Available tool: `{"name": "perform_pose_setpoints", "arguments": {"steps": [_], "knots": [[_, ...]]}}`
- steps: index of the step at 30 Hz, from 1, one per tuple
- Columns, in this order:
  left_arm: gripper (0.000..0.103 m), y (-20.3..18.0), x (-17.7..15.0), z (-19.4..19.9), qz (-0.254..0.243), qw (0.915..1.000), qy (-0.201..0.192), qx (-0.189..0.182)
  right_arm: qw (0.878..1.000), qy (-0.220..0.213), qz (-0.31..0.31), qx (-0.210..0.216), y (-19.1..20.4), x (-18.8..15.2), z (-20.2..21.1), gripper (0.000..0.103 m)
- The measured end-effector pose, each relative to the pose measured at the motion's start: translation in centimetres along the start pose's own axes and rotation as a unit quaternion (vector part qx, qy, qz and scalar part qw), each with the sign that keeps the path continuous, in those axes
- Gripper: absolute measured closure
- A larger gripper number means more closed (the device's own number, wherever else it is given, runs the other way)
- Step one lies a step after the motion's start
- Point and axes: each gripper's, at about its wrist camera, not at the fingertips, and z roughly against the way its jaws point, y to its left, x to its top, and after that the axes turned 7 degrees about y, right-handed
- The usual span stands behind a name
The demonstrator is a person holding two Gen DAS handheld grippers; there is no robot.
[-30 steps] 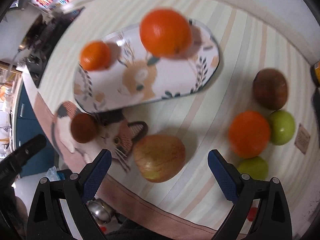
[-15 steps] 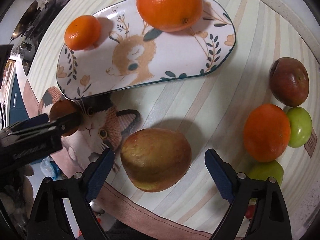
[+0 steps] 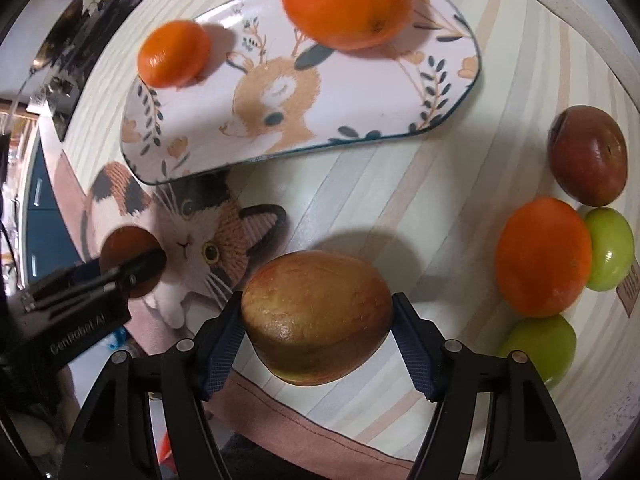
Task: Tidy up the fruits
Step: 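Place the kiwi and apple on the plate and open both tools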
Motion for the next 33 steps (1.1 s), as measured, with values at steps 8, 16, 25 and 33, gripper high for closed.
{"name": "perform_pose_setpoints", "arguments": {"steps": [8,16,25,33], "knots": [[0.052,0.1,2.0,6.3,0.02,0.9971,-0.043,-0.059,0.997,-0.063,-0.009,0.036,-0.2,2.4,5.9,0.03],[0.052,0.9,9.2,4.9,0.034,0.9978,-0.008,-0.056,0.996,-0.083,0.002,0.019,2.2,8.2,5.7,0.03],[0.051,0.5,12.3,2.3,0.034,0.9986,0.029,-0.03,0.998,-0.053,0.016,-0.002,3.4,10.6,3.5,0.03],[0.029,0.2,13.0,1.6,0.046,0.9969,0.037,-0.051,1.0,-0.016,0.01,0.015,3.2,11.2,1.6,0.021]]}}
